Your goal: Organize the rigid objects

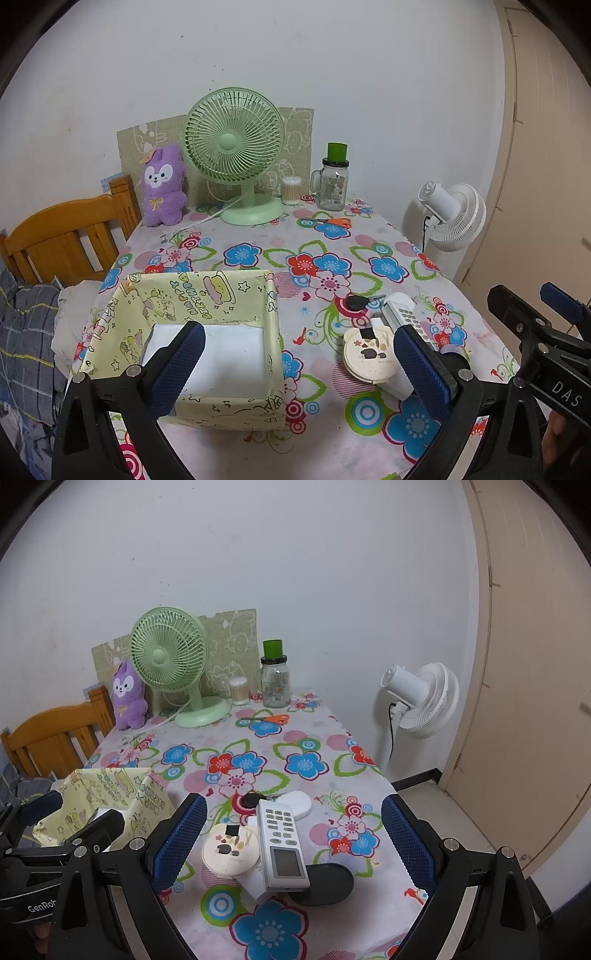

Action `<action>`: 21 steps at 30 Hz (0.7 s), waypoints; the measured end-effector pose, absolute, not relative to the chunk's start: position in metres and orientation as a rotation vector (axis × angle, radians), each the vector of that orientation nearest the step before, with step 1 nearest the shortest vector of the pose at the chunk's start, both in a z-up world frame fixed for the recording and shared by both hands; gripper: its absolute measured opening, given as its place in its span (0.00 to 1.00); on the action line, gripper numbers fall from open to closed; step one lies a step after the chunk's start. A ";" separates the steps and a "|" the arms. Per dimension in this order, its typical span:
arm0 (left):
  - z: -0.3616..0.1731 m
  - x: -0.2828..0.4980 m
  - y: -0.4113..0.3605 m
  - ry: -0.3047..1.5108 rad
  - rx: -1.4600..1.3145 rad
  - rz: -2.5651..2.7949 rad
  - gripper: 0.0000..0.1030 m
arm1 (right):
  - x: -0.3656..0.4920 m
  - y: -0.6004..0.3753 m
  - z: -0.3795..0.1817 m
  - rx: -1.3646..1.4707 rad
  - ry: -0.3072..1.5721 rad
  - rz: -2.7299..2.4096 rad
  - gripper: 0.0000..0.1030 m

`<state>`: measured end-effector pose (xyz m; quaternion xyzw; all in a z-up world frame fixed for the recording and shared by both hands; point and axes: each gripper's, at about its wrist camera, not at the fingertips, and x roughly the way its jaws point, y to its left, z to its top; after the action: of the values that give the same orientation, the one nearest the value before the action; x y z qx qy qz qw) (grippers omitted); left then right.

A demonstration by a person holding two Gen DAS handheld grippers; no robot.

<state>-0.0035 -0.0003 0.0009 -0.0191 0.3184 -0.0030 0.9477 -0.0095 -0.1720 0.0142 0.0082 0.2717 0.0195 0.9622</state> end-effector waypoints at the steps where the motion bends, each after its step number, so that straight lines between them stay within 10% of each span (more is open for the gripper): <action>1: 0.001 -0.004 0.000 0.649 -0.039 -0.008 1.00 | -0.010 -0.172 0.014 0.016 0.551 0.039 0.94; 21: -0.002 -0.002 0.003 0.656 -0.033 -0.004 1.00 | -0.004 -0.166 0.011 -0.065 0.573 0.019 0.94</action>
<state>-0.0022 0.0027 -0.0024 -0.0163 0.3224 -0.0022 0.9465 -0.0039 -0.1660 0.0114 -0.0318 0.2827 0.0094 0.9586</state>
